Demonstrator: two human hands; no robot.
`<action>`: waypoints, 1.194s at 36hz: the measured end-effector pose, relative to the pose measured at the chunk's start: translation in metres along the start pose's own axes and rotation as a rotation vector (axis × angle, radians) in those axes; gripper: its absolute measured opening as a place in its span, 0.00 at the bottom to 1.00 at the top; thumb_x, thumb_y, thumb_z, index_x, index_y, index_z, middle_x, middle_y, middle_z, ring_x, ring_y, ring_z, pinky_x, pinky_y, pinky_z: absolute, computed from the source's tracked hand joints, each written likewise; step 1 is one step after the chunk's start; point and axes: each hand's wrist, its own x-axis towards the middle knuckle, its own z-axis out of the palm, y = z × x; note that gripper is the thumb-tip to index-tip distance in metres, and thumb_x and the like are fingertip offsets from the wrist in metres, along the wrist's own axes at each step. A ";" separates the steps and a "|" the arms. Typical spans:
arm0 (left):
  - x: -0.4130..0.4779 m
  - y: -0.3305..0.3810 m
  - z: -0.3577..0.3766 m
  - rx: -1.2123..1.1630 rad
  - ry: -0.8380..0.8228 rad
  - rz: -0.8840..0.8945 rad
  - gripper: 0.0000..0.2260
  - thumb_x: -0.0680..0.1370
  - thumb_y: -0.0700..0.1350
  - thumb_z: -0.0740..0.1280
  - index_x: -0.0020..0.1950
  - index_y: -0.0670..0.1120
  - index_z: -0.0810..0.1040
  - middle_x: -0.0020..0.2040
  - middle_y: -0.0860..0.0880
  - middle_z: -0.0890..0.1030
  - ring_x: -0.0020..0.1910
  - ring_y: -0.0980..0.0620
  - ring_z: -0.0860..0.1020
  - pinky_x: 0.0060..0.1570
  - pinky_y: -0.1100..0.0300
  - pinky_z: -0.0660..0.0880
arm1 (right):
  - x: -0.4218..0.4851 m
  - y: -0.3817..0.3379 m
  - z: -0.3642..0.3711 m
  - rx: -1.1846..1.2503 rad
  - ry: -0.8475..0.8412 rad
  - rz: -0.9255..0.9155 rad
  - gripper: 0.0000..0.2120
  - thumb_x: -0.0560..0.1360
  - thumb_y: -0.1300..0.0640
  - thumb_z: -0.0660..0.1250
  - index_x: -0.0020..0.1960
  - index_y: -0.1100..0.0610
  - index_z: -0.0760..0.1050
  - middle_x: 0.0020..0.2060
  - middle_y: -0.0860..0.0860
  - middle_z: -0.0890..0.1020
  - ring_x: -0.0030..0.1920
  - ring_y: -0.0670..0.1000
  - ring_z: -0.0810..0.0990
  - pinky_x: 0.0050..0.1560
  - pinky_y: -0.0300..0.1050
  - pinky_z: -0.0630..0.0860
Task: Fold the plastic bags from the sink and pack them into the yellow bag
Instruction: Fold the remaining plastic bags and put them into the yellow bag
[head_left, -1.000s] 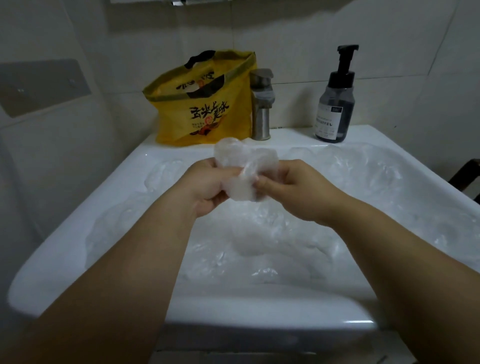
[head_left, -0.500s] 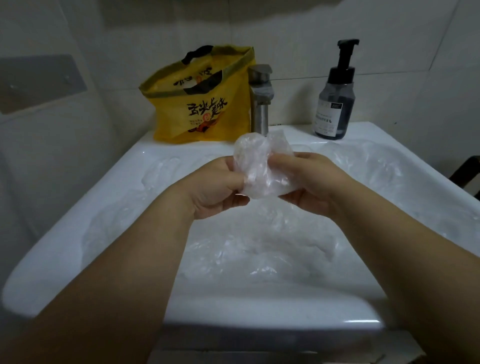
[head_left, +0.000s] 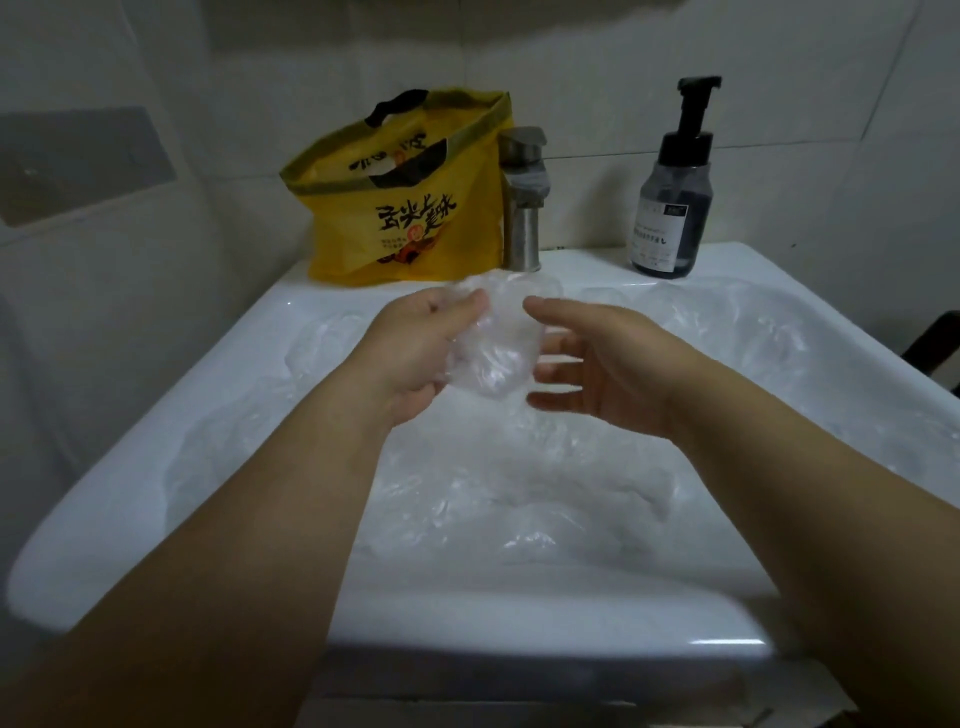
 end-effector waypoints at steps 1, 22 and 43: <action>0.001 -0.001 0.001 -0.013 -0.004 0.012 0.07 0.80 0.43 0.65 0.56 0.44 0.79 0.49 0.45 0.83 0.46 0.48 0.82 0.45 0.57 0.79 | 0.000 0.002 0.003 -0.027 -0.014 0.013 0.30 0.66 0.50 0.74 0.65 0.58 0.72 0.59 0.58 0.79 0.59 0.62 0.78 0.52 0.52 0.81; -0.011 0.009 -0.009 -0.087 -0.262 -0.103 0.11 0.79 0.31 0.60 0.56 0.41 0.79 0.43 0.44 0.85 0.37 0.53 0.84 0.35 0.66 0.80 | -0.007 -0.009 -0.015 0.113 0.000 -0.148 0.14 0.78 0.72 0.58 0.38 0.59 0.73 0.30 0.54 0.81 0.28 0.49 0.80 0.31 0.39 0.80; -0.015 0.005 0.004 0.330 -0.019 0.115 0.06 0.73 0.42 0.73 0.37 0.43 0.82 0.37 0.47 0.83 0.41 0.50 0.81 0.48 0.55 0.80 | -0.006 -0.002 -0.002 -0.122 0.122 -0.258 0.06 0.73 0.60 0.70 0.45 0.63 0.76 0.46 0.58 0.81 0.47 0.56 0.83 0.47 0.46 0.83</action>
